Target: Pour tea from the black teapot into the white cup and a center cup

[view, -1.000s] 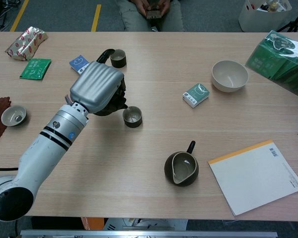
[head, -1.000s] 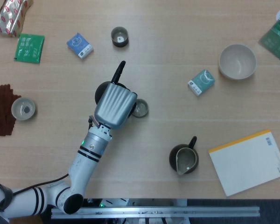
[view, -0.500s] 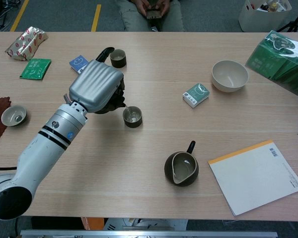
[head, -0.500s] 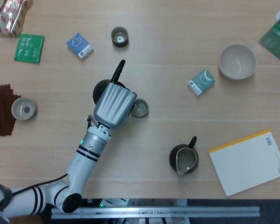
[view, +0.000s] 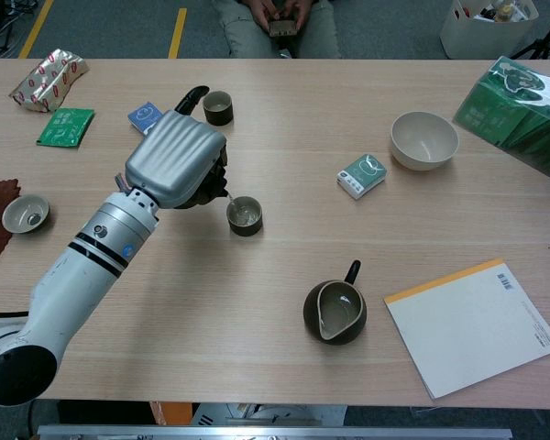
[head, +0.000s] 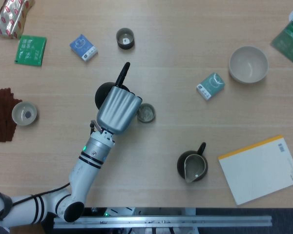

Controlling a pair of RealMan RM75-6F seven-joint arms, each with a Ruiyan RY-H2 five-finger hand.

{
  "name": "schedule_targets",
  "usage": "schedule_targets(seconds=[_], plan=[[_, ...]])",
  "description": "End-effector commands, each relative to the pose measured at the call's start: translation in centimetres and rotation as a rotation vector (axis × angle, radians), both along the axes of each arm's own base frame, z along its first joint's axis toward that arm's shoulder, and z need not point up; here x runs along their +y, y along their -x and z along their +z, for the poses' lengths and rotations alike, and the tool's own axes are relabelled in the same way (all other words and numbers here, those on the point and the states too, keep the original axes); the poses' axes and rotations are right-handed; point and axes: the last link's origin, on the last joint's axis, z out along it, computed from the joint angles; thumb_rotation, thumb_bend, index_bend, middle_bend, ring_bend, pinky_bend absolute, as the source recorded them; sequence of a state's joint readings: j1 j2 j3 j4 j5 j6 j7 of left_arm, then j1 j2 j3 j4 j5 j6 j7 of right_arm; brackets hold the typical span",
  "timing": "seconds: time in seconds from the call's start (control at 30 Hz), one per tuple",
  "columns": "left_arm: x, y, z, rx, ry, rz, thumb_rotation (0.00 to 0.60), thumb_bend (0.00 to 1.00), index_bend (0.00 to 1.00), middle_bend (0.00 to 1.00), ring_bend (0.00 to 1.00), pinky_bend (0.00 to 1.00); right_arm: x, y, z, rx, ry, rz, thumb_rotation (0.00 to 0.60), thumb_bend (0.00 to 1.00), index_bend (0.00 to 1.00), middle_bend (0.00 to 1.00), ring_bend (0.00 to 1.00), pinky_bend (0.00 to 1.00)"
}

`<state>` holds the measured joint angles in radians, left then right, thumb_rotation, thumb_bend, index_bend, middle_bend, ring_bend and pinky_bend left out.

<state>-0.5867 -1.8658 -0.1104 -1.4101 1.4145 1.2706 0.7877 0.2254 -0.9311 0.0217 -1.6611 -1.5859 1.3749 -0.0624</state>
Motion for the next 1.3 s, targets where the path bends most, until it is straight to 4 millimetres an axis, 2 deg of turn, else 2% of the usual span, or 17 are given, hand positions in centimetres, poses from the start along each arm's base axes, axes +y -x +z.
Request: schedule_targets(seconds=[0.03, 0.63, 1.03, 1.3], plan=[[0.0, 0.0, -0.1, -0.001, 0.001, 0.002, 0.599, 0.33, 0.94, 0.99, 0.83, 0.07, 0.0, 0.0, 0.1, 0.0, 0.002, -0.002, 0.6, 0.09, 0.18, 0.15, 0.02, 0.08], [0.2, 0.0, -0.1, 0.012, -0.013, -0.009, 0.6, 0.33, 0.94, 0.99, 0.83, 0.07, -0.3, 0.3, 0.1, 0.021, 0.022, -0.005, 0.6, 0.09, 0.18, 0.15, 0.01, 0.08], [0.5, -0.1, 0.3, -0.098, 0.073, 0.074, 0.6, 0.33, 0.94, 0.99, 0.83, 0.07, -0.4, 0.1, 0.1, 0.02, 0.027, -0.006, 0.6, 0.09, 0.18, 0.15, 0.01, 0.08], [1.0, 0.3, 1.1, -0.24, 0.154, 0.182, 0.599, 0.33, 0.94, 0.99, 0.83, 0.07, -0.4, 0.0, -0.1, 0.022, 0.027, -0.012, 0.6, 0.09, 0.18, 0.15, 0.01, 0.08]])
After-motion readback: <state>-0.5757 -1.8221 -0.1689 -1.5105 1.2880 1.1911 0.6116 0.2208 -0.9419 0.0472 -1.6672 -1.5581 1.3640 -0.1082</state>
